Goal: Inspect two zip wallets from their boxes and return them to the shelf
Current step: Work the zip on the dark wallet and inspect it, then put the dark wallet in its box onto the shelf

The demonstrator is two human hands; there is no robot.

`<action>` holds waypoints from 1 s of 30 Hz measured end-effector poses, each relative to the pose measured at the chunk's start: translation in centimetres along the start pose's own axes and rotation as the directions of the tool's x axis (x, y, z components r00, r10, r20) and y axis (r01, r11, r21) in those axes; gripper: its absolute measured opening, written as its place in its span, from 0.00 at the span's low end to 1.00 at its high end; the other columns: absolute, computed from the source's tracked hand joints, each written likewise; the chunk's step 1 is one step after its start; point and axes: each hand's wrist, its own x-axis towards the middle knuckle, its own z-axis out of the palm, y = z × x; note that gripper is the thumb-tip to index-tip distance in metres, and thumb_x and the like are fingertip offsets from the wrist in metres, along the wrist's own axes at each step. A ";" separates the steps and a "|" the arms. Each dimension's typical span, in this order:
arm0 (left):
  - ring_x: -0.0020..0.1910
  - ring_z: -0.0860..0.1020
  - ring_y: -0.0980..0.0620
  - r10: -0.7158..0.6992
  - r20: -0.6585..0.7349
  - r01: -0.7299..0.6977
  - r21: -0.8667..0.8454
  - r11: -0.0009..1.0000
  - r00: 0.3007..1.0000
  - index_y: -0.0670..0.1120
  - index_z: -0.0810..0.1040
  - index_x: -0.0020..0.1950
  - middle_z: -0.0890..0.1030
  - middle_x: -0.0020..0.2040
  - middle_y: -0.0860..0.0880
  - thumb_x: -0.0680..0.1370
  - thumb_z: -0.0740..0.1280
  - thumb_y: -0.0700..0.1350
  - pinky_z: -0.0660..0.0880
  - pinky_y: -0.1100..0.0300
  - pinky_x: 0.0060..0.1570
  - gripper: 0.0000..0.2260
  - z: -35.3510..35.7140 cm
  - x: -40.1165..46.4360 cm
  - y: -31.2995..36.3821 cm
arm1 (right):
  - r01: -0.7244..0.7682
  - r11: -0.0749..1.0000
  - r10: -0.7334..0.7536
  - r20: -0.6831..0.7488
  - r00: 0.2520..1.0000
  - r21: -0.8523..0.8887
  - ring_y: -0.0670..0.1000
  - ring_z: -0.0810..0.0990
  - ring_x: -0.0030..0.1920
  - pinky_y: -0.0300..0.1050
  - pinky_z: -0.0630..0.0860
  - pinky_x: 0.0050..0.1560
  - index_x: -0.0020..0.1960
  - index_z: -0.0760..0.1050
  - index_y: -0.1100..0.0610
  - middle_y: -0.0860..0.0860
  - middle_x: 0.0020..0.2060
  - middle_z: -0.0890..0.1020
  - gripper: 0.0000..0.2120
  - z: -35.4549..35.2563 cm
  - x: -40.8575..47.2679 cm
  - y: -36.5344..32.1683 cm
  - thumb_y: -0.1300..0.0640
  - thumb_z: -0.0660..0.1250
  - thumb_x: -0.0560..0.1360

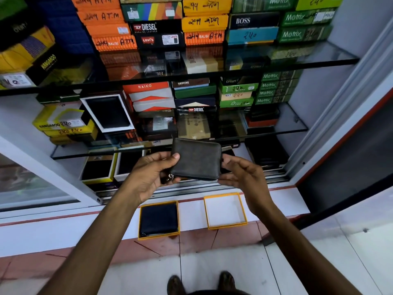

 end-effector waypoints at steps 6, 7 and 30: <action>0.39 0.85 0.49 -0.158 -0.041 0.160 0.043 0.986 0.987 0.41 0.80 0.48 0.85 0.42 0.46 0.75 0.71 0.41 0.84 0.52 0.39 0.05 1.0 1.4 -6.4 | -0.245 0.965 0.245 -0.008 0.969 -0.098 0.55 0.86 0.38 0.46 0.84 0.42 0.57 0.81 0.63 0.58 0.43 0.86 0.12 -2.6 0.1 2.8 0.63 0.71 0.74; 0.38 0.85 0.47 -0.180 -0.044 0.182 0.063 0.981 0.983 0.40 0.80 0.49 0.85 0.43 0.44 0.75 0.71 0.41 0.84 0.52 0.38 0.06 1.2 1.6 -7.6 | -0.273 0.956 0.273 -0.013 0.962 -0.106 0.58 0.85 0.40 0.47 0.84 0.43 0.57 0.81 0.65 0.61 0.45 0.85 0.12 -3.3 0.1 3.5 0.64 0.71 0.74; 0.35 0.84 0.48 -0.008 -0.181 0.128 0.665 0.735 0.983 0.45 0.86 0.39 0.84 0.32 0.49 0.66 0.79 0.46 0.82 0.49 0.45 0.06 5.1 5.8 -20.1 | -0.353 0.471 0.295 -0.233 0.927 -0.809 0.48 0.84 0.42 0.25 0.65 0.34 0.43 0.86 0.58 0.53 0.42 0.88 0.08 -8.1 2.4 11.9 0.55 0.71 0.73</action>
